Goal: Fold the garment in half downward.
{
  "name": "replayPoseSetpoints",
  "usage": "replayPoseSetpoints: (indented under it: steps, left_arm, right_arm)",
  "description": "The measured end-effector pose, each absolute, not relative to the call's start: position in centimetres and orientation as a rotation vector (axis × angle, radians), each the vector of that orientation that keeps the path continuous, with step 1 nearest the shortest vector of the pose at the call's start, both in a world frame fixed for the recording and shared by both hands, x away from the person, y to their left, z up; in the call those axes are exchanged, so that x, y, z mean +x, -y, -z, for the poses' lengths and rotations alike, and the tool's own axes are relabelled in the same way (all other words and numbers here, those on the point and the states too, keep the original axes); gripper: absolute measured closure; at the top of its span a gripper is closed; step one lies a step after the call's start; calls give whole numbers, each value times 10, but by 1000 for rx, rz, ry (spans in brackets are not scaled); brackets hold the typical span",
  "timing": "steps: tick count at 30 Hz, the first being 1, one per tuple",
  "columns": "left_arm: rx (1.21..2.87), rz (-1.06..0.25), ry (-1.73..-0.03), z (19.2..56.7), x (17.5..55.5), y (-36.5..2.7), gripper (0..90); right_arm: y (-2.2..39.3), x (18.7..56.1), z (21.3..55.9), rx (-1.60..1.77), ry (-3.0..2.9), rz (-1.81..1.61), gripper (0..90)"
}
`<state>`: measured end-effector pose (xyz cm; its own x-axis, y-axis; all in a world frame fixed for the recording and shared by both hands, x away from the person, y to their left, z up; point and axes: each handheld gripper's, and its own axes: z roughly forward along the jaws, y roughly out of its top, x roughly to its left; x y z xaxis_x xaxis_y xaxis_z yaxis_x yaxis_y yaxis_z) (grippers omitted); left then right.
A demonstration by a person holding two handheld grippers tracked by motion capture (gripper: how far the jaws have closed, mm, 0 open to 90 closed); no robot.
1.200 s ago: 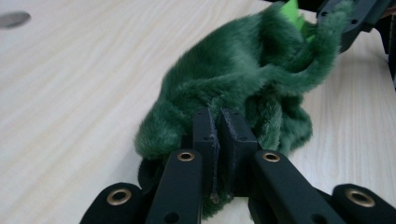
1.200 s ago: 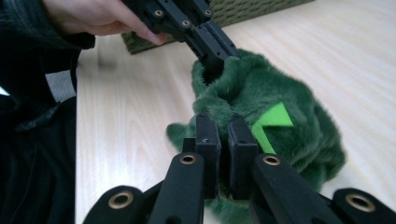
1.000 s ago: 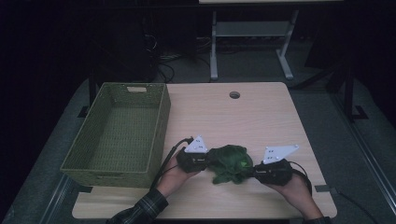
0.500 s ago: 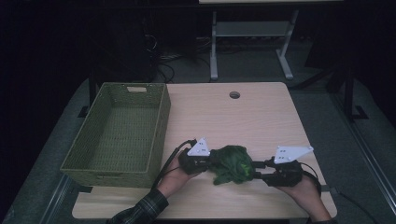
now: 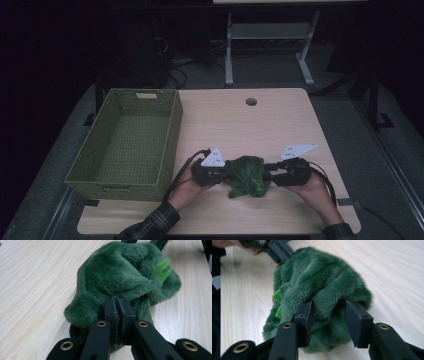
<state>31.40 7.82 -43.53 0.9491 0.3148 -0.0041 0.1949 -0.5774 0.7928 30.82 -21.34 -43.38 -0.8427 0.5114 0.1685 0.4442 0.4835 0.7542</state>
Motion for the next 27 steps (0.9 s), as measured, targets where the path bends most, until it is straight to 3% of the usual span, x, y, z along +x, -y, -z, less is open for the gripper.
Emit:
replayPoseSetpoints:
  steps: [4,8,9,17,27]
  left_arm:
    - [2204,-170,-353,435,313,-77,866]
    - [2202,-174,-350,435,312,-76,866]
    - [2198,-173,-352,434,312,-76,867]
    - [2169,-196,-334,428,306,-79,869]
    - [2242,-186,-303,446,300,-72,867]
  right_arm:
    - [204,306,439,850,-2644,-1275,573]
    - [205,303,437,816,-2622,-1262,839]
    - [207,302,435,802,-2612,-1259,855]
    - [231,283,417,794,-2541,-1263,871]
    - [238,281,452,909,-2606,-1131,880]
